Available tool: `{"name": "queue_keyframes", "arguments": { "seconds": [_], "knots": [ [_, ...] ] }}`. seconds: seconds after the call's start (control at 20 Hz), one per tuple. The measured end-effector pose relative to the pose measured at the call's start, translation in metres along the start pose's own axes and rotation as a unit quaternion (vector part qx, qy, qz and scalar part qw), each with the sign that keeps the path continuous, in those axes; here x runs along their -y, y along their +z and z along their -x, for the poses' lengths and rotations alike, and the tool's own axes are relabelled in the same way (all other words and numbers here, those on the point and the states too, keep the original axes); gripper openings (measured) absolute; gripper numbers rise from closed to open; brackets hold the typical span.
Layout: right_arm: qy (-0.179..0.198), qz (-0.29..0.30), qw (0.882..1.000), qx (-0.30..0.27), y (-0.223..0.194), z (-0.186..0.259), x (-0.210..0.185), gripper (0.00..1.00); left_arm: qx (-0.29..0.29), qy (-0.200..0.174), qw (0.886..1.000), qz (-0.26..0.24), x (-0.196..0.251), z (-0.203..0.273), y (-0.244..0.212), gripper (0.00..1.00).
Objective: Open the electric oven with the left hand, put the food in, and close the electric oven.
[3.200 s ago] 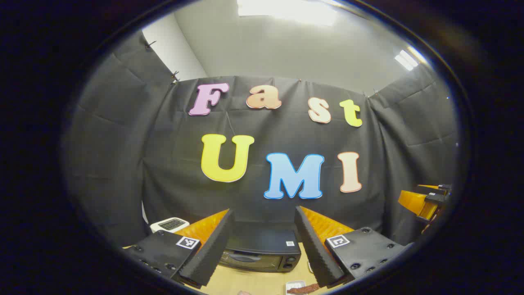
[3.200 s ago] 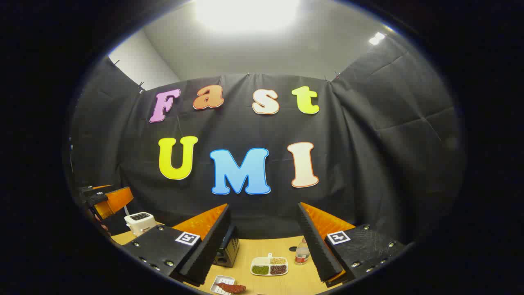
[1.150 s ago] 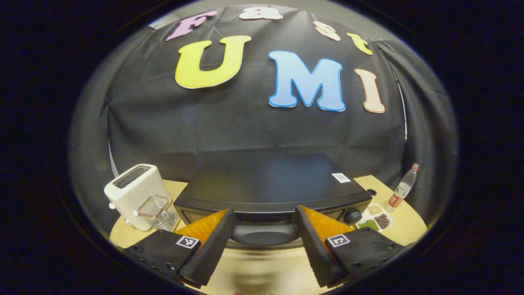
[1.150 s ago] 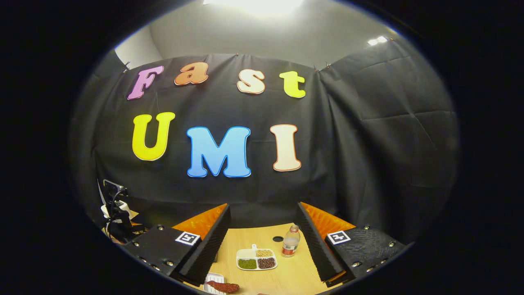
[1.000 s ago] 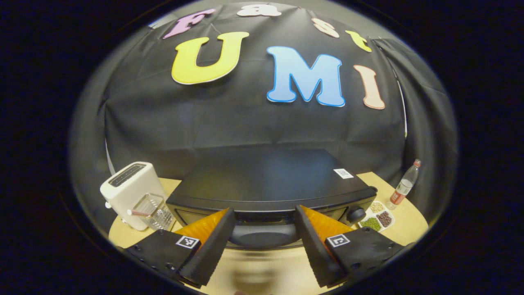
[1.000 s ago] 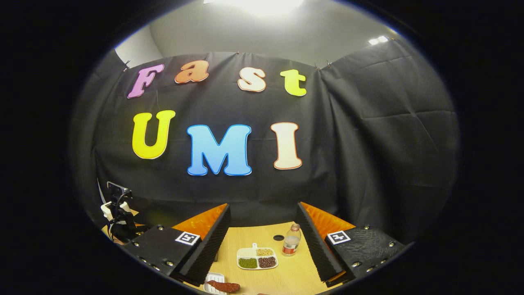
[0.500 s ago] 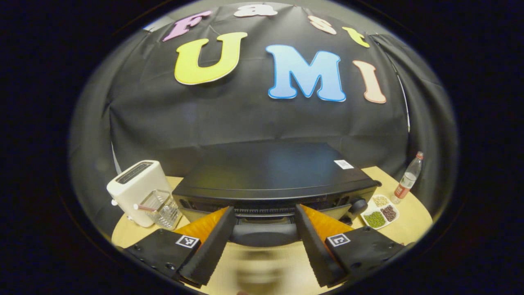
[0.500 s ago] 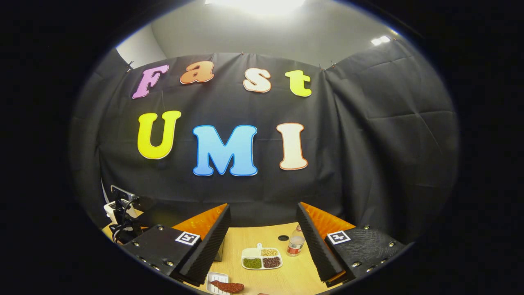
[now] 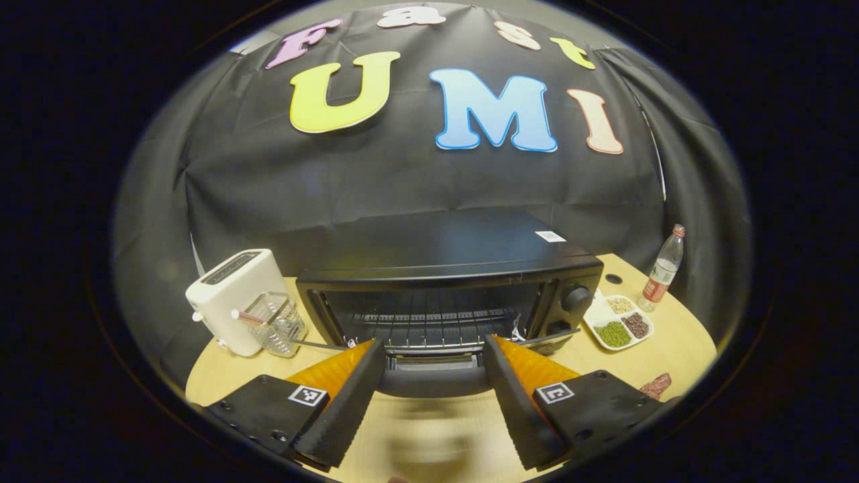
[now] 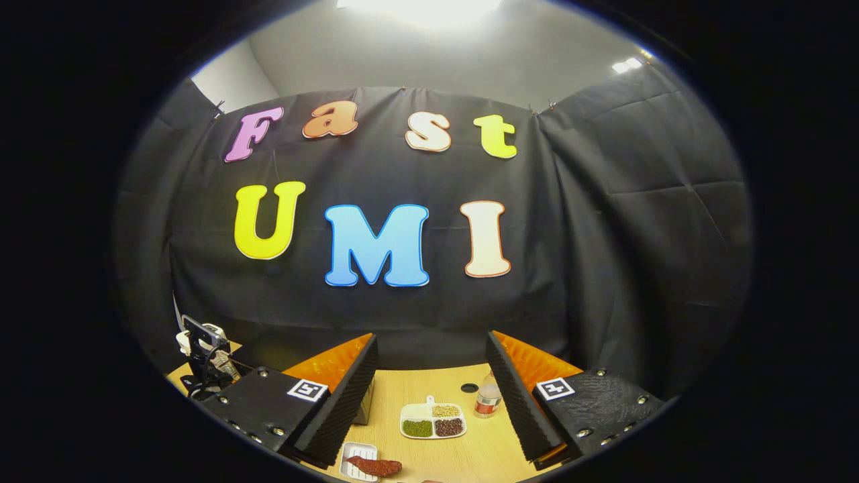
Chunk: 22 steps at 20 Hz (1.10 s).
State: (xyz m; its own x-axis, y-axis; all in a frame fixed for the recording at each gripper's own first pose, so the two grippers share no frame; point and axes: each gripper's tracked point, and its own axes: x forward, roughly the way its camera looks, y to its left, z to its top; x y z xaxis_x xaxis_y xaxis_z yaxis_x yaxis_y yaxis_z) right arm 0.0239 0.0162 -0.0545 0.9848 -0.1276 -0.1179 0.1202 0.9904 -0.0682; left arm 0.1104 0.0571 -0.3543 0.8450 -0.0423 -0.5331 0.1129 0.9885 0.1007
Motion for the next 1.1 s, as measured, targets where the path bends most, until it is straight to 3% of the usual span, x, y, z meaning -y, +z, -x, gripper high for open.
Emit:
{"name": "queue_keyframes", "arguments": {
  "seconds": [0.5, 1.1],
  "knots": [
    [0.003, 0.003, 1.0, -0.013, -0.01, 0.008, 0.005, 0.97, -0.021, -0.006, 1.0, 0.006, 0.004, 0.019, -0.038, 0.99],
    [0.017, 0.009, 0.999, -0.035, -0.026, 0.011, -0.005, 0.97, -0.096, -0.008, 0.995, 0.006, 0.011, 0.025, -0.12, 0.98]
  ]
}}
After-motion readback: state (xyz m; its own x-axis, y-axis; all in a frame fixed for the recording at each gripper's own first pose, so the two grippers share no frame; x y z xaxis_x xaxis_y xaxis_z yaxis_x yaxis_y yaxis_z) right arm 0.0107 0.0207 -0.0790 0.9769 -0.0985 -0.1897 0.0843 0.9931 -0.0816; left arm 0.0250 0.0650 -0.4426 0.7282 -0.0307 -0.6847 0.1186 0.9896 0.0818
